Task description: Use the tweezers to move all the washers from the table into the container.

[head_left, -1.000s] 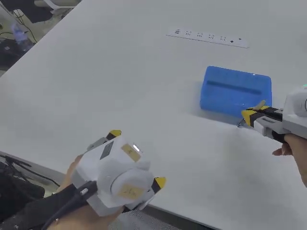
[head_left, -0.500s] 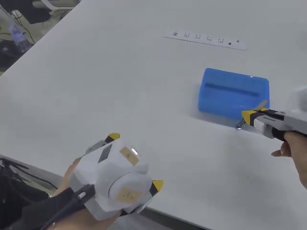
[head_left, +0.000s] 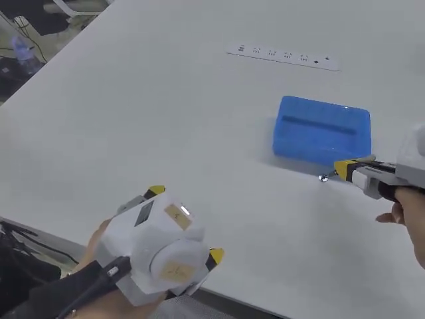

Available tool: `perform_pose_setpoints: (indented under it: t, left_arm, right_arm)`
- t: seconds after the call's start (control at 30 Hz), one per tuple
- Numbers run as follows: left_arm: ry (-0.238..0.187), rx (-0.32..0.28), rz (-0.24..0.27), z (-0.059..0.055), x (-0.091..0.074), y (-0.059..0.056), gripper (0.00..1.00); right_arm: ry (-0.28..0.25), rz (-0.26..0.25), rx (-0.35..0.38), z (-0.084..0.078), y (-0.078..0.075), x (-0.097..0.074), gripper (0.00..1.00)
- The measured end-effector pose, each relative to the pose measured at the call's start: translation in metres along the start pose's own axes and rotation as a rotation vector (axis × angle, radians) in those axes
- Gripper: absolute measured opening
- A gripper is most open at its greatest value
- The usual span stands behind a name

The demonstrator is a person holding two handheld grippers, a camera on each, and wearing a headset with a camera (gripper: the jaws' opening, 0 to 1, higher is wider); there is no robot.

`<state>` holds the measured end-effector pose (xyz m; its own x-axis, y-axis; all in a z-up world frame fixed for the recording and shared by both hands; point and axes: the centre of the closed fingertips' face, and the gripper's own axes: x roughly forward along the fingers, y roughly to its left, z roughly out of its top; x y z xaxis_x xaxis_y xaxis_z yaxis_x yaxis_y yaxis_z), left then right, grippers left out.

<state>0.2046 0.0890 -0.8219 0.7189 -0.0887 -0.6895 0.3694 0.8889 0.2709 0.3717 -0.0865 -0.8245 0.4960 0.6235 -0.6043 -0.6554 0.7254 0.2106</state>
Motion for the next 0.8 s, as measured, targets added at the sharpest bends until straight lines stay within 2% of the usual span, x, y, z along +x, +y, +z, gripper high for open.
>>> perform_pose_setpoints:
  t: [0.1,0.23,0.37,0.47,0.6,0.8]
  left_arm:
    - [0.0,-0.001,0.002,0.0,0.0,0.0,0.78]
    - [-0.003,-0.002,0.004,0.001,0.0,0.001,0.76]
    - [-0.002,-0.004,0.004,0.001,-0.001,0.001,0.76]
    - [-0.006,-0.006,0.005,0.001,-0.001,0.001,0.76]
    - [-0.006,-0.003,0.004,0.001,-0.001,0.001,0.76]
    - [-0.006,-0.005,0.007,0.001,-0.001,0.001,0.76]
  right_arm:
    - [0.023,0.003,-0.028,-0.001,0.004,0.0,0.0]
    - [0.06,0.03,-0.069,-0.007,0.017,-0.004,0.0]
    - [0.072,0.033,-0.108,-0.012,0.026,-0.008,0.0]
    - [0.063,0.023,-0.141,-0.011,0.027,-0.009,0.01]
    - [0.04,0.025,-0.131,-0.004,0.026,-0.009,0.02]
    - [0.054,0.01,-0.134,-0.005,0.018,-0.007,0.02]
